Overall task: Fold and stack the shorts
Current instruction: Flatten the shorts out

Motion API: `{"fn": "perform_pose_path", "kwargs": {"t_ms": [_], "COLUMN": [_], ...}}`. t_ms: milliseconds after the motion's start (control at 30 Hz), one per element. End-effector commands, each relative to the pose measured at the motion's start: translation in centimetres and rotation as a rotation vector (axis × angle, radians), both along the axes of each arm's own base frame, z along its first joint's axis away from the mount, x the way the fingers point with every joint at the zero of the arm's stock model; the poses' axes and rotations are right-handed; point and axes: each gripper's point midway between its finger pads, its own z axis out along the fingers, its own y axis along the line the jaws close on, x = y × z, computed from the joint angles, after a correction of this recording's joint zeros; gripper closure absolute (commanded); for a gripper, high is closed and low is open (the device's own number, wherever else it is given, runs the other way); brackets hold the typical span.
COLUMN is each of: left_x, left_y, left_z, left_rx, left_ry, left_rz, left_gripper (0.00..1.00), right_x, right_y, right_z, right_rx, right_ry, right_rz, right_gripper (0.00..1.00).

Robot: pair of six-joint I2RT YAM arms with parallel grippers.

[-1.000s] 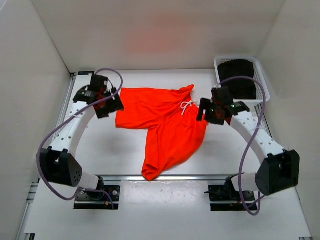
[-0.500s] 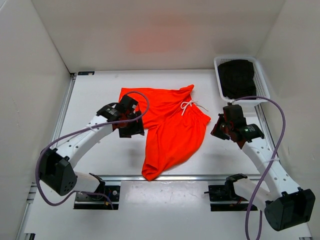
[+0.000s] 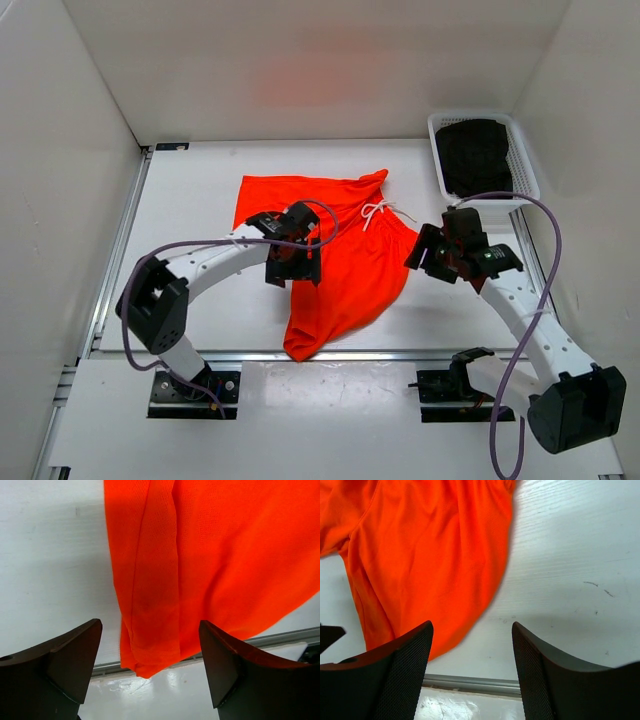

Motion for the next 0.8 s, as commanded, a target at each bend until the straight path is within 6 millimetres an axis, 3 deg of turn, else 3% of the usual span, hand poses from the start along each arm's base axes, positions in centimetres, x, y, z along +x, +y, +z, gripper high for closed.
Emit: {"fn": "perform_pose_path", "kwargs": {"t_ms": [0,100,133,167,267,433,533,567,600,767], "left_x": [-0.4,-1.6,-2.1,-2.4,-3.9,-5.2,-6.0,-6.0,-6.0,-5.6], "left_y": [-1.2,-0.5,-0.2,0.1,0.6,1.6,1.2,1.2,1.1,0.5], "left_z": [-0.1,-1.4,-1.9,-2.3,-3.7,-5.1,-6.0,-6.0,-5.7,-3.6], "left_rx": [-0.019,0.012,0.018,0.028,0.033,0.049,0.029,0.029,0.017,-0.049], "left_ry": [-0.004,0.030,0.048,0.059,0.095,0.129,0.175,0.175,0.175,0.130], "left_rz": [-0.039,-0.050,-0.052,-0.052,-0.054,-0.046,-0.057,-0.058,-0.060,-0.080], "left_gripper": [0.11,0.18,0.22,0.33,0.44,0.39,0.58,0.78,0.86,0.90], "right_x": [-0.1,0.1,0.0,0.0,0.4,0.4,0.4,0.4,0.4,0.8], "right_y": [1.1,1.4,1.6,1.6,1.4,1.4,1.4,1.4,1.4,1.6], "right_z": [-0.9,-1.9,-1.9,-2.1,-2.0,-2.0,-2.3,-2.3,-2.5,-4.0], "right_rx": [0.048,0.067,0.074,0.071,0.075,0.070,0.067,0.067,0.065,0.076], "right_ry": [0.015,0.051,0.053,0.063,0.052,0.050,0.059,0.059,0.068,0.094], "right_rz": [0.036,0.037,0.042,0.042,0.033,0.040,0.040,0.040,0.039,0.031], "right_gripper": [0.31,0.31,0.31,0.32,0.32,0.32,0.32,0.33,0.33,0.32]}}
